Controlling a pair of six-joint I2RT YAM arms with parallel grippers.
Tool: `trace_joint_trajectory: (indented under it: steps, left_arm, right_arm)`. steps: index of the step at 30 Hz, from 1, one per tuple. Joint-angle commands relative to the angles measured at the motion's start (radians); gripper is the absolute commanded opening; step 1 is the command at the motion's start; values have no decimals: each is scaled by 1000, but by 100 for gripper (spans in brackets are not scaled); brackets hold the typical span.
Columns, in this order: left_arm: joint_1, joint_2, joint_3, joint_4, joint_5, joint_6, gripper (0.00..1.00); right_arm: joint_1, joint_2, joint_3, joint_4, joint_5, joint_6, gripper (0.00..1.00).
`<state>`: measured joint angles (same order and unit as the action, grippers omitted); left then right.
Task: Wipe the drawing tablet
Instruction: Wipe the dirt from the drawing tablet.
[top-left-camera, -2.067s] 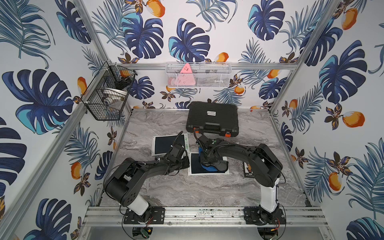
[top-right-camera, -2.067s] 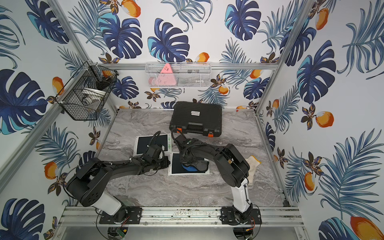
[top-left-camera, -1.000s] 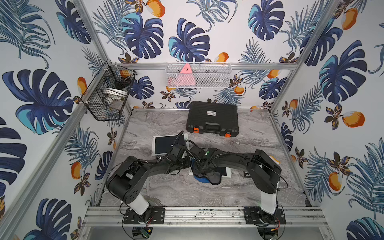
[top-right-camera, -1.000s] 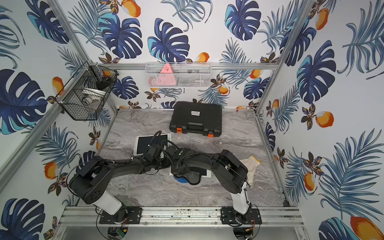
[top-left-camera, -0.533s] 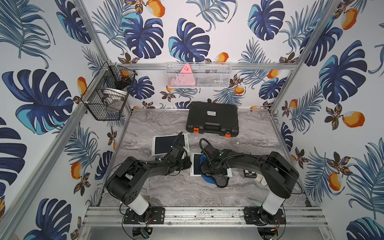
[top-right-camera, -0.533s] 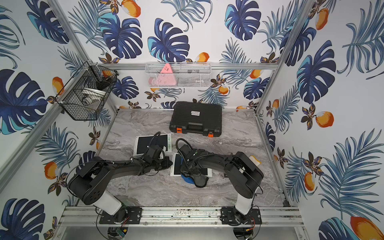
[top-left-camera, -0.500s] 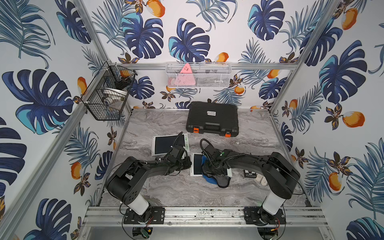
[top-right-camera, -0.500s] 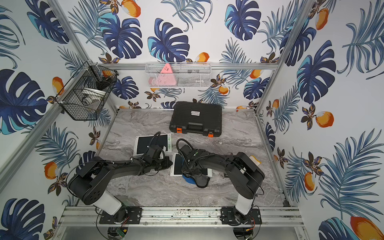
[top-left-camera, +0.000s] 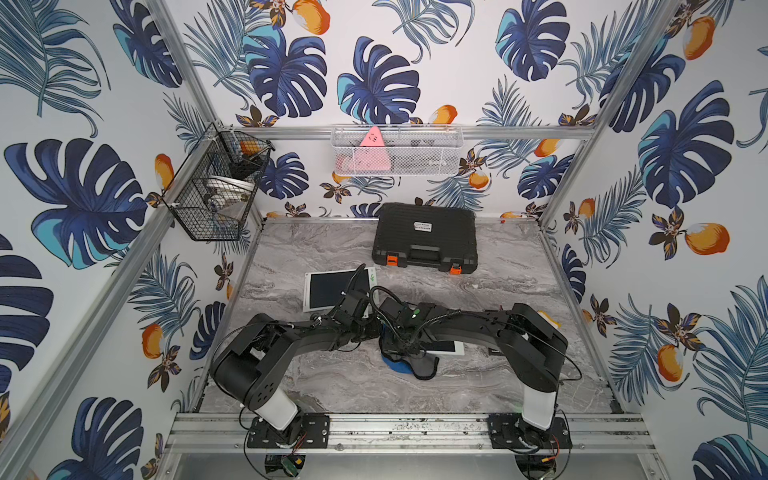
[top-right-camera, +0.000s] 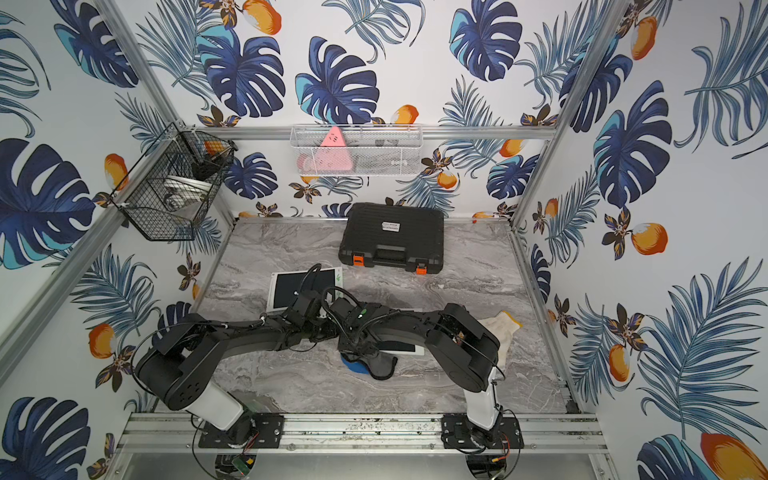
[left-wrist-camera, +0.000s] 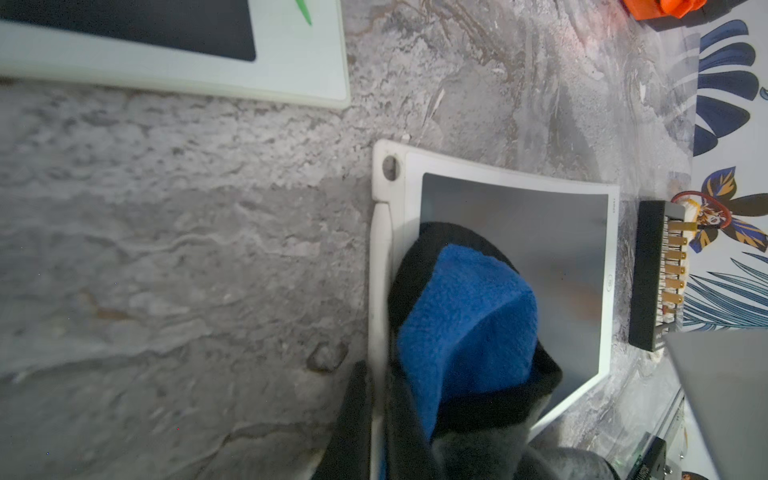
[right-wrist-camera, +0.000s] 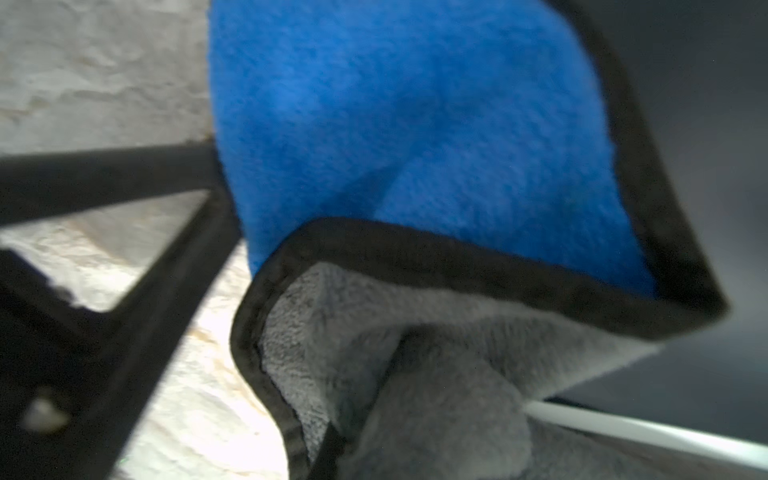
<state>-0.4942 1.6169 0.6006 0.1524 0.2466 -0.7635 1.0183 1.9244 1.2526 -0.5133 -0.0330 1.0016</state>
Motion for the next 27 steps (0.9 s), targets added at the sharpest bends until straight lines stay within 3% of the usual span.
trace_joint_trajectory:
  steps: [1,9,22,27]
  left_arm:
    - [-5,28,-45,-591,-25,-11,4]
    - [-4,26,-30,-615,-45,0,4]
    - [-5,24,-11,-642,-79,11,4]
    - [-5,23,-16,-637,-76,9,4]
  right_arm:
    - [8,27,6,43,-65,42,0]
    - [-43,-47,-110,7,-28,47,0]
    - [-308,-282,-346,-275,167,-143,0]
    - [-232,-240,-263,-255,179,-165,0]
